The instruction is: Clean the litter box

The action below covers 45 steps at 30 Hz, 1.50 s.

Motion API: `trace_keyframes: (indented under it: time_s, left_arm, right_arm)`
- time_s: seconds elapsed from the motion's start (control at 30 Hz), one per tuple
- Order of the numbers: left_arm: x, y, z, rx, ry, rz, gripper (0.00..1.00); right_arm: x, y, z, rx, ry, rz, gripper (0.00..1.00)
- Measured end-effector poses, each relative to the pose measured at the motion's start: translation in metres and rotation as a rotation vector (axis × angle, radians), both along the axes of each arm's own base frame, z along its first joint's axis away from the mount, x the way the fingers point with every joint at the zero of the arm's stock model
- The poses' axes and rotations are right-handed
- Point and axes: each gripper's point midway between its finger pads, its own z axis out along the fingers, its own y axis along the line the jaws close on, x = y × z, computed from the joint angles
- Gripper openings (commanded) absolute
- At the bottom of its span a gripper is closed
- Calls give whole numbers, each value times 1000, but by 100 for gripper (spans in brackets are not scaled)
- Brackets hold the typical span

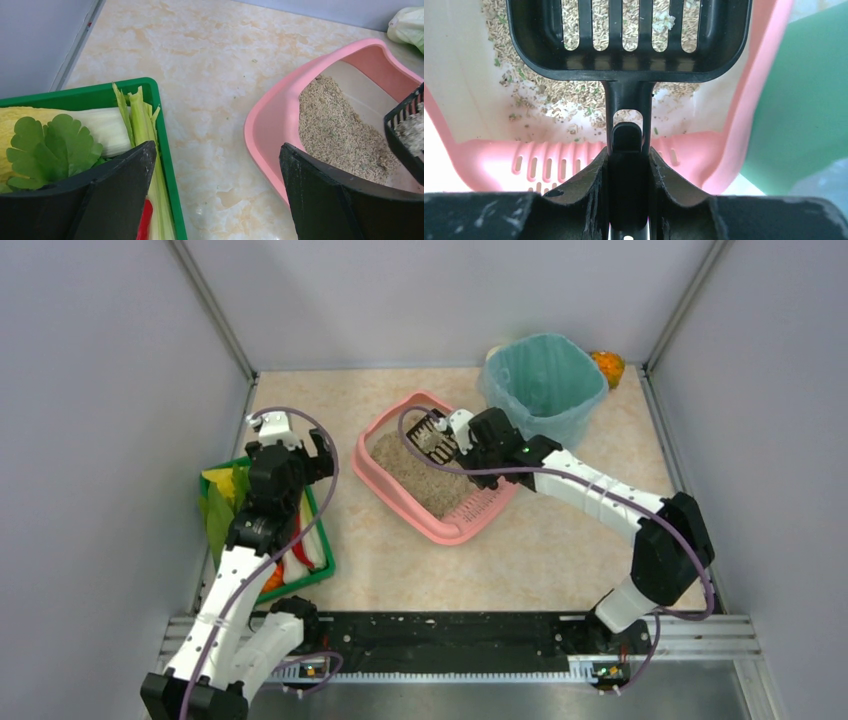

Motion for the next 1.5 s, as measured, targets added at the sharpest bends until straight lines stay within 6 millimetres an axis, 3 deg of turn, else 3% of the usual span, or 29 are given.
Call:
trace_keyframes:
  time_s: [0.17,0.33,0.43,0.8,1.17,1.27,1.5]
  left_arm:
    - [-3,1,-11,5,-21,-3,98]
    - [-5,6,-22,23,-37,18,98]
    - [-5,10,-27,36,-42,31,98]
    - [-5,17,-16,52,-89,64,99]
    - [-6,16,-12,43,-107,62,98]
    - [-7,16,-14,38,-97,62,99]
    - [-12,16,-8,15,-118,64,98]
  right_arm:
    - [2,-1,16,18,-47,7,0]
    - [0,-25,20,-73,-105,1,0]
    - [2,-26,23,-94,-127,6,0]
    - [-2,-41,34,-203,-176,17,0]
    - [-14,-23,40,-157,-145,85,0]
    - [-17,-28,40,-183,-136,87,0]
    - [-20,-22,25,-137,-64,85,0]
